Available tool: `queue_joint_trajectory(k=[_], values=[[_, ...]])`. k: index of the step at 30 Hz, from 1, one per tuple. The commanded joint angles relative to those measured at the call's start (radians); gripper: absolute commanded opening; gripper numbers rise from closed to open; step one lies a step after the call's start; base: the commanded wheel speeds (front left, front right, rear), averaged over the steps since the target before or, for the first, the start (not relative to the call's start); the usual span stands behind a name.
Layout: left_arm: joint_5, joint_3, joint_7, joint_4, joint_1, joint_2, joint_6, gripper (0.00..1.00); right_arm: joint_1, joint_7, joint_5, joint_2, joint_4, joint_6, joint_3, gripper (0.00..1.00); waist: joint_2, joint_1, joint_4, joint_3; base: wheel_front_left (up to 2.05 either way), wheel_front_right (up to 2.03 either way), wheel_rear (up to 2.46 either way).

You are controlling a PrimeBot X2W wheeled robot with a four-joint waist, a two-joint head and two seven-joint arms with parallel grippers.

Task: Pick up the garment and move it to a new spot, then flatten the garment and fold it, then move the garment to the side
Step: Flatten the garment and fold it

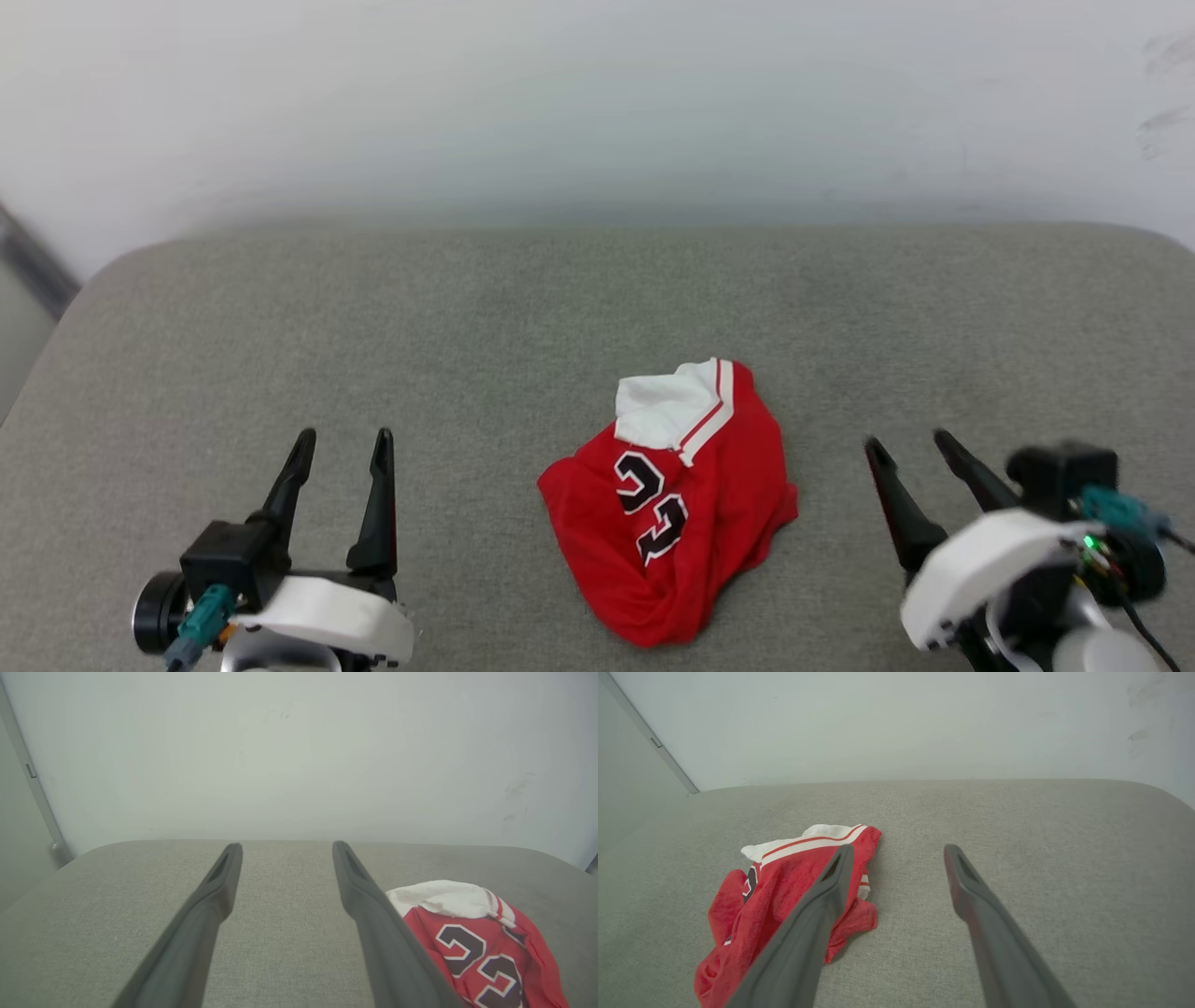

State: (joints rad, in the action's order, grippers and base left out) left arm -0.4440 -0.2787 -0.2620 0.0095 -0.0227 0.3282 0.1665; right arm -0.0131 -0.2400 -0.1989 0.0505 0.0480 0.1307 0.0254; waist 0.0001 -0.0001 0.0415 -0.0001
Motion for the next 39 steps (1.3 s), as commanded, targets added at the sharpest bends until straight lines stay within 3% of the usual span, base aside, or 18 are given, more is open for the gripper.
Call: queue_joint_trajectory(k=[1, 5, 7, 12, 22, 23, 24, 25, 34, 39], values=[[0.004, 0.003, -0.004, -0.005, -0.021, -0.004, -0.007, 1.0, -0.031, -0.014, -0.011, -0.001, 0.004, 0.0, 0.01, 1.0, -0.0001, 0.0001, 0.02, 0.023, 0.0, 0.0, 0.0], [0.013, 0.013, -0.003, -0.01, -0.05, -0.017, -0.019, 1.0, -0.12, -0.176, -0.043, 0.04, 0.003, 0.0, 0.1, 1.0, -0.0001, 0.0001, 0.063, 0.067, 0.0, 0.0, 0.0], [0.02, 0.021, -0.003, -0.006, -0.079, -0.034, -0.035, 1.0, -0.2, -0.315, -0.081, 0.093, -0.01, 0.0, 0.186, 1.0, -0.0001, 0.0001, 0.098, 0.099, 0.0, 0.0, 0.0], [0.034, 0.048, -0.003, 0.004, -0.108, -0.073, -0.063, 1.0, -0.302, -0.511, -0.14, 0.176, -0.043, 0.0, 0.317, 1.0, -0.0001, 0.0001, 0.154, 0.137, 0.0, 0.0, 0.0], [0.083, 0.092, -0.003, 0.039, -0.132, -0.126, -0.13, 1.0, -0.421, -0.659, -0.156, 0.249, -0.157, 0.0, 0.436, 1.0, -0.0001, 0.0001, 0.191, 0.173, 0.0, 0.0, 0.0], [0.086, 0.098, -0.003, 0.042, -0.13, -0.131, -0.135, 1.0, -0.427, -0.663, -0.162, 0.247, -0.164, 0.0, 0.437, 0.53, -0.0001, 0.0001, 0.188, 0.173, 0.0, 0.0, 0.0], [0.091, 0.102, -0.003, 0.047, -0.127, -0.134, -0.139, 1.0, -0.436, -0.662, -0.162, 0.246, -0.165, 0.0, 0.437, 0.3, -0.0001, 0.0001, 0.184, 0.173, 0.0, 0.0, 0.0], [0.095, 0.108, -0.003, 0.051, -0.124, -0.137, -0.143, 1.0, -0.444, -0.658, -0.162, 0.244, -0.167, 0.0, 0.434, 0.0, -0.0001, 0.0001, 0.179, 0.173, 0.0, 0.0, 0.0], [0.126, 0.145, -0.003, 0.066, -0.1, -0.142, -0.169, 1.0, -0.398, -0.535, -0.142, 0.197, -0.12, 0.0, 0.306, 0.0, -0.0001, 0.0001, 0.093, 0.147, 0.0, 0.0, 0.0], [0.135, 0.159, -0.003, 0.06, -0.086, -0.133, -0.17, 1.0, -0.259, -0.461, -0.114, 0.129, -0.085, 0.0, 0.108, 0.0, -0.0001, 0.0001, 0.037, 0.136, 0.0, 0.0, 0.0]])
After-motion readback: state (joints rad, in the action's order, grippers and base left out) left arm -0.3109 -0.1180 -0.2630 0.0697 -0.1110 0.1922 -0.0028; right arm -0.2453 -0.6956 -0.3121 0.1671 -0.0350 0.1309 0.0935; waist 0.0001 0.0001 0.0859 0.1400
